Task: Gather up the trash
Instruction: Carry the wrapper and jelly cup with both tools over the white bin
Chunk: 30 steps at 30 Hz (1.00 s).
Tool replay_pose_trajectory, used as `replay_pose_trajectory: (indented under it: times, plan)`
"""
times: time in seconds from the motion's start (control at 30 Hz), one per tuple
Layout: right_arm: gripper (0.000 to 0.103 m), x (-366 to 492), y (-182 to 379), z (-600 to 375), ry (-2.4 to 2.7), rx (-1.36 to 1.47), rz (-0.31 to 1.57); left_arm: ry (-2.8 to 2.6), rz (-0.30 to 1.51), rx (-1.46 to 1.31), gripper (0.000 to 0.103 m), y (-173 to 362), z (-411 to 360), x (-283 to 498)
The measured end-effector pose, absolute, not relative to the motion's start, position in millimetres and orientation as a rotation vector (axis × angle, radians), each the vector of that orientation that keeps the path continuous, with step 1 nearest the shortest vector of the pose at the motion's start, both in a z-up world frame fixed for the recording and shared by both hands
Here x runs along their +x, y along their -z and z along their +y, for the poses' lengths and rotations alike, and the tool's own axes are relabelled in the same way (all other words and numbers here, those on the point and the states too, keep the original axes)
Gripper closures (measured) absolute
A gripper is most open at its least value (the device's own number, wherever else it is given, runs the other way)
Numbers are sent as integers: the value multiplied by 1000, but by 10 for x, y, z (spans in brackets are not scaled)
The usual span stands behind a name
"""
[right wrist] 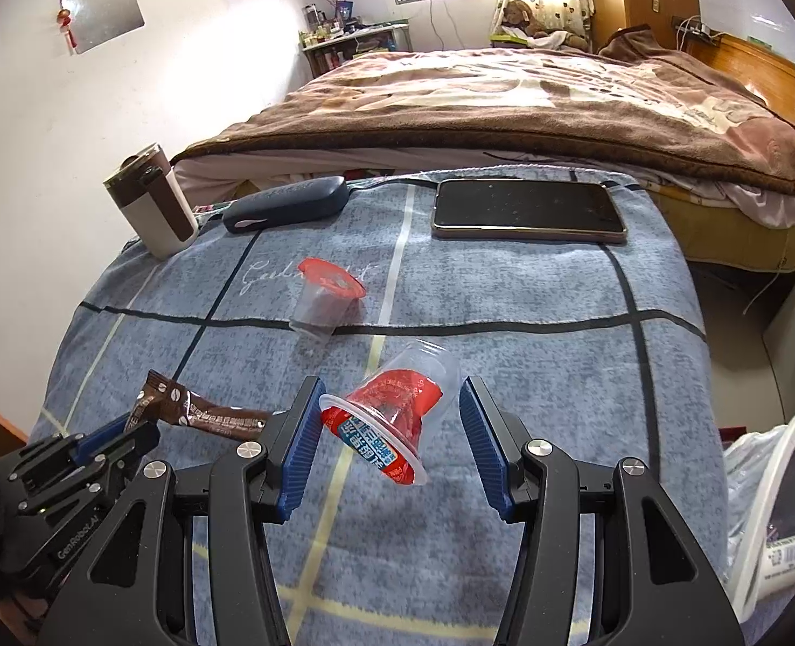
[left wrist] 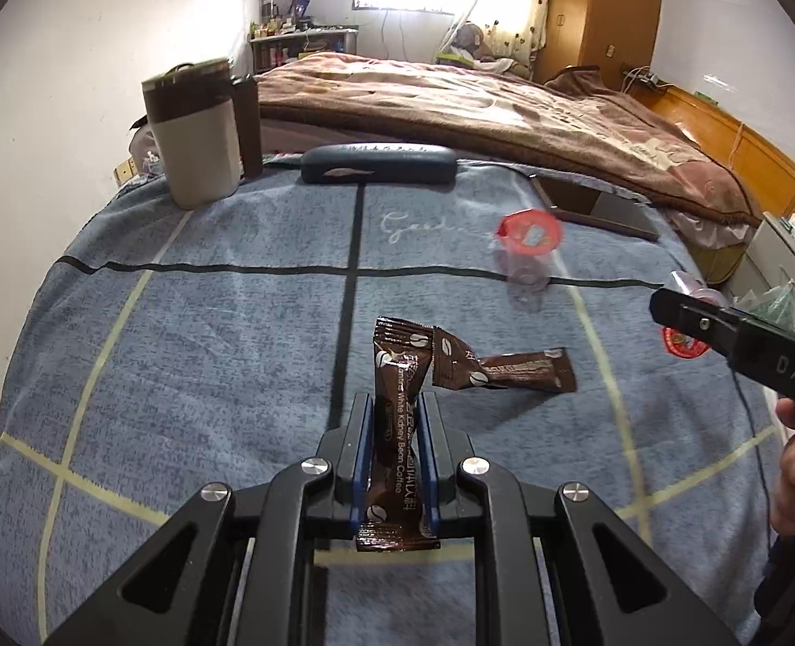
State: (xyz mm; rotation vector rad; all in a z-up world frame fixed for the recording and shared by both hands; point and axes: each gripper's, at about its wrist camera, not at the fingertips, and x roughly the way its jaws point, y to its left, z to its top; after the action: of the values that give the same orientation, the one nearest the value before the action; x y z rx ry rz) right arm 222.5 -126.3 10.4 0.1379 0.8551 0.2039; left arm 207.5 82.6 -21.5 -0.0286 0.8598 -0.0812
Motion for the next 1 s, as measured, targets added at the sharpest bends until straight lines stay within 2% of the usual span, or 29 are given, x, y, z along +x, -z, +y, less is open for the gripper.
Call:
replay_pose_trajectory:
  times: [0.47, 1.0]
  plan:
    - [49, 1829, -248, -1539, -176, 123, 786, 145, 760, -13, 86, -145, 495, 1690]
    - [49, 1394, -367, -2032, -123, 159, 728, 283, 703, 25, 86, -319, -121, 1409]
